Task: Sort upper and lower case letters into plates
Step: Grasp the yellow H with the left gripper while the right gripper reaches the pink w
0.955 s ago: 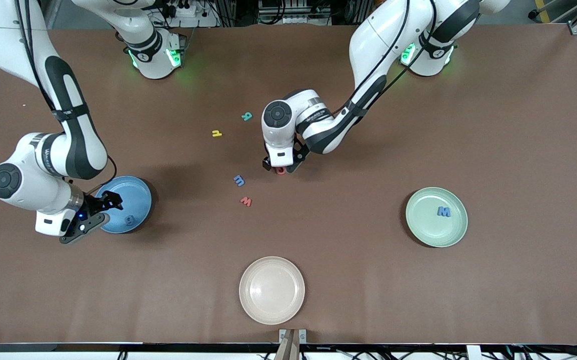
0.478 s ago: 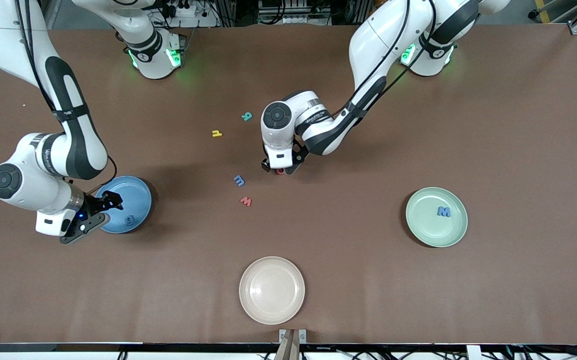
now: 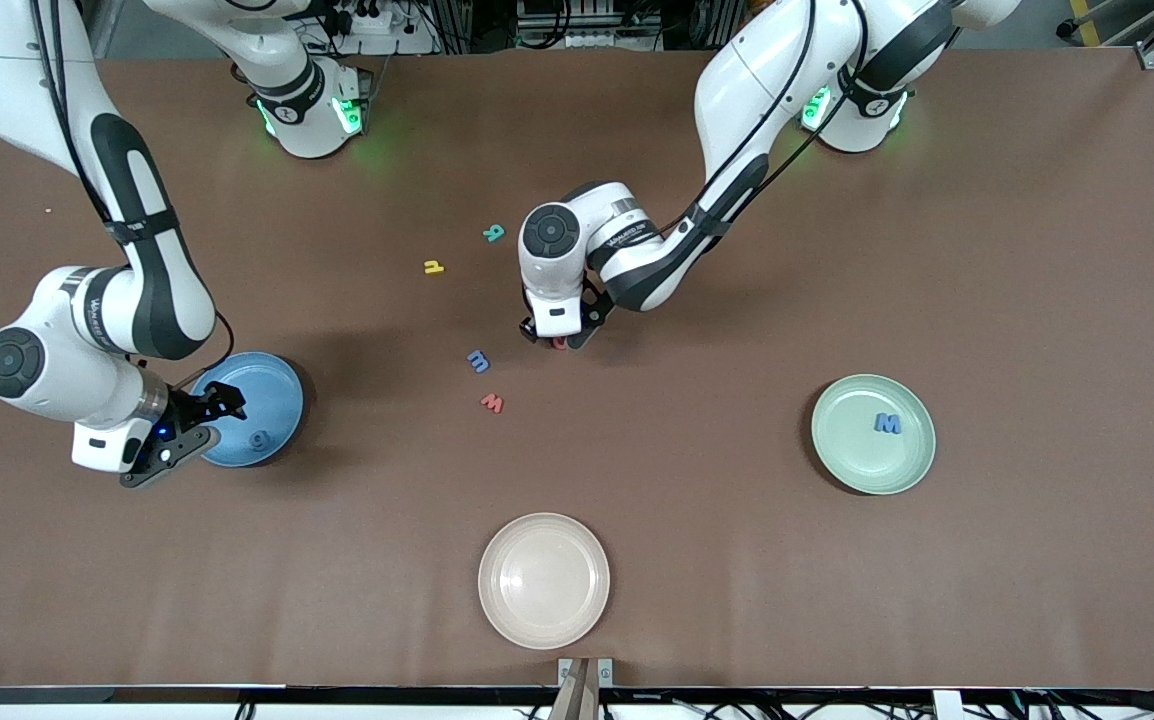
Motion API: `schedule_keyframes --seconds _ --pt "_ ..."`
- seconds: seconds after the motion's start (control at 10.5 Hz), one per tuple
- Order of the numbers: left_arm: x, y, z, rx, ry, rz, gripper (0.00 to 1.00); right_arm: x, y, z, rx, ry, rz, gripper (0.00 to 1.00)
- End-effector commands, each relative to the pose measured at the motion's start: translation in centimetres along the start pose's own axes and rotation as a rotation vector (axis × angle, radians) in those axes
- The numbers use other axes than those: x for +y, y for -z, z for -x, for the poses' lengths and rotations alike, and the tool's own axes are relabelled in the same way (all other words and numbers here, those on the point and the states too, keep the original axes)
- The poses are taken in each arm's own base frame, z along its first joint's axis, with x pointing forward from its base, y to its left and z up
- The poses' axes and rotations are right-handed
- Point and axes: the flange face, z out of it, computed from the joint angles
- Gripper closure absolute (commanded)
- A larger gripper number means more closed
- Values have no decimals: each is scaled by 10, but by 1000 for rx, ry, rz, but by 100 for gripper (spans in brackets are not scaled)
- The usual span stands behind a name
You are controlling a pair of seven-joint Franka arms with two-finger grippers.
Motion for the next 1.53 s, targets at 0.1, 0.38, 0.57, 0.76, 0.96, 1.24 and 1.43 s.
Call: schedule_keyframes --seconds 0.1,0.38,0.57,0.76,0.96,1.24,1.43 --pt "3 -6 2 0 10 -11 33 4 -1 -3 5 8 -9 0" --pt "3 -6 2 0 7 -11 70 6 -4 -2 2 3 -12 0" --pt "5 0 -2 2 -36 -4 100 4 -5 -3 2 0 -14 0" --pt "15 33 -24 13 -67 34 100 -15 -6 -20 5 22 -13 0" --pt "19 84 -50 42 -181 38 100 -54 -1 -53 14 95 -2 0" --pt "23 167 -151 78 -289 75 100 -121 6 -100 47 189 -10 0" --pt "9 202 -241 77 -395 48 100 -163 -8 -122 70 213 -70 0"
